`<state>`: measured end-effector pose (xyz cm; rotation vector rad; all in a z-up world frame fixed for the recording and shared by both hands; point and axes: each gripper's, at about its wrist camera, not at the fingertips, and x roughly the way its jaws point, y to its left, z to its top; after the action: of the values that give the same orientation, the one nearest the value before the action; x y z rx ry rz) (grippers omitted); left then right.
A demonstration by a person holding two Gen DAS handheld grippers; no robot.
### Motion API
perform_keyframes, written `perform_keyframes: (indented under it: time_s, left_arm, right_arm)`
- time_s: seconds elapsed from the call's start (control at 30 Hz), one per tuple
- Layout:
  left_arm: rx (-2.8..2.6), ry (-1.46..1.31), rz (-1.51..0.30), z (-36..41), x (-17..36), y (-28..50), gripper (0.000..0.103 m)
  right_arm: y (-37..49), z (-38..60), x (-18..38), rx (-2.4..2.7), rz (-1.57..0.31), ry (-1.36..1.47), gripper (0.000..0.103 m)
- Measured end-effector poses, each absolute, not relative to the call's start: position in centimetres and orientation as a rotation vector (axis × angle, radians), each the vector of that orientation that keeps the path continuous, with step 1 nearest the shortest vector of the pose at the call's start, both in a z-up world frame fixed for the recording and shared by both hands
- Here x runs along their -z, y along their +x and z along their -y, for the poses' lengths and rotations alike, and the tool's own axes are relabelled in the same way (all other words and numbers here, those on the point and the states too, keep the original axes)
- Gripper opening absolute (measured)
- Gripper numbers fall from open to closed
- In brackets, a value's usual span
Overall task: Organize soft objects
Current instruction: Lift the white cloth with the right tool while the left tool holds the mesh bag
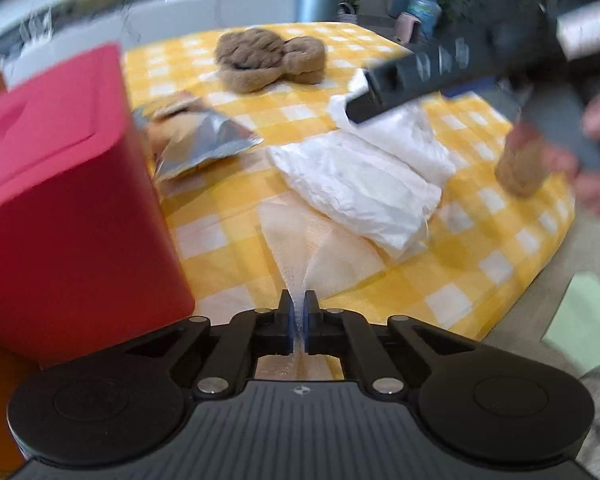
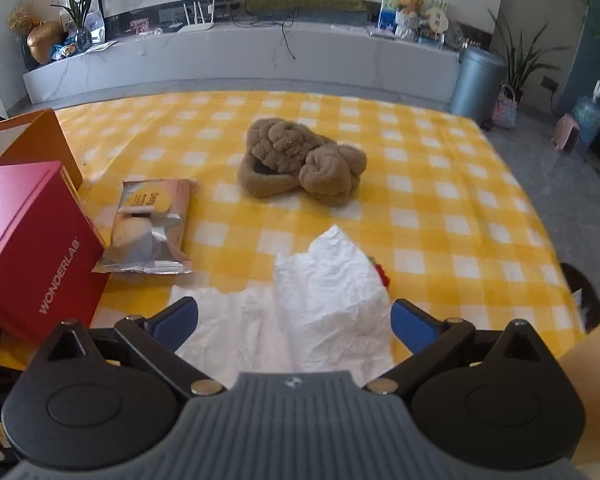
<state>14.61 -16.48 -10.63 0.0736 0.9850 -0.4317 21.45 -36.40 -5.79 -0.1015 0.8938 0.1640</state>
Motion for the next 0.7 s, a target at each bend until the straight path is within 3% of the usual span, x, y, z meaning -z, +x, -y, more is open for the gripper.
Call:
perform_keyframes:
  time_s: [0.17,0.43,0.7]
  left_arm:
    - [0.45,0.0,-1.043,15.5,10.0,15.3,0.004]
    - [0.443,-0.024,-1.076,14.8,9.9,16.0,0.004]
    - [0.428,-0.032,-1.09,14.4,9.9,16.3,0.004]
  right_arm:
    - [23.3,35.3,8.8,-0.081,-0.921,-0.205,0.1]
    - [23.5,34.1,10.9,-0.258,-1.105,-0.121,0.101]
    - [22.7,33.3,11.6,-0.292,-1.09,-0.209,0.1]
